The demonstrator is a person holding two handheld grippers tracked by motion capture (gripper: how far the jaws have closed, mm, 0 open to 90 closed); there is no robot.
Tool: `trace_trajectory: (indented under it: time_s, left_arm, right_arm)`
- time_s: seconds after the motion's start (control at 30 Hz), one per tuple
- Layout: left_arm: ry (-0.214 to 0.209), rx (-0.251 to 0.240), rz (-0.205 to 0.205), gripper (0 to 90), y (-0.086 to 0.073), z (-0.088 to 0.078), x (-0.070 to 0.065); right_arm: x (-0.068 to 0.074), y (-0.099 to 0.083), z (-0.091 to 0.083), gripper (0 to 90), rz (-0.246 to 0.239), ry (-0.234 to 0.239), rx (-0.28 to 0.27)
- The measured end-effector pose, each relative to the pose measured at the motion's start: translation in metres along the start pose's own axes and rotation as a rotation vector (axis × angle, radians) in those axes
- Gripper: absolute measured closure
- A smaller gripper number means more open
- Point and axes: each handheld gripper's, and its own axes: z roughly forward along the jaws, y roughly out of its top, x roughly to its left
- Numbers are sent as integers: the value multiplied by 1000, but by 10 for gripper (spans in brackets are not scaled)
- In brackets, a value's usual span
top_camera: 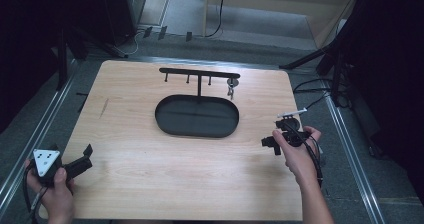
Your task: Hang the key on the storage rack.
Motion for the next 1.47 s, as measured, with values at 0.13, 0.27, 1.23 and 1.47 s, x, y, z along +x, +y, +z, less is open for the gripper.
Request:
trace_trajectory:
  time_s: [0.13, 0.27, 1.23, 1.47]
  left_arm:
    - [1, -3, -2, 0, 0, 0, 0]
    - [1, -4, -2, 0, 0, 0, 0]
    - [5, -10, 15, 0, 0, 0, -2]
    - [13, -4, 21, 0, 0, 0, -3]
  right_arm:
    - [-13, -15, 8, 0, 20, 11, -16]
    - [-25, -31, 14, 0, 51, 15, -34]
    - [-78, -142, 26, 0, 194, 89, -427]
    - [-82, -150, 28, 0, 230, 102, -474]
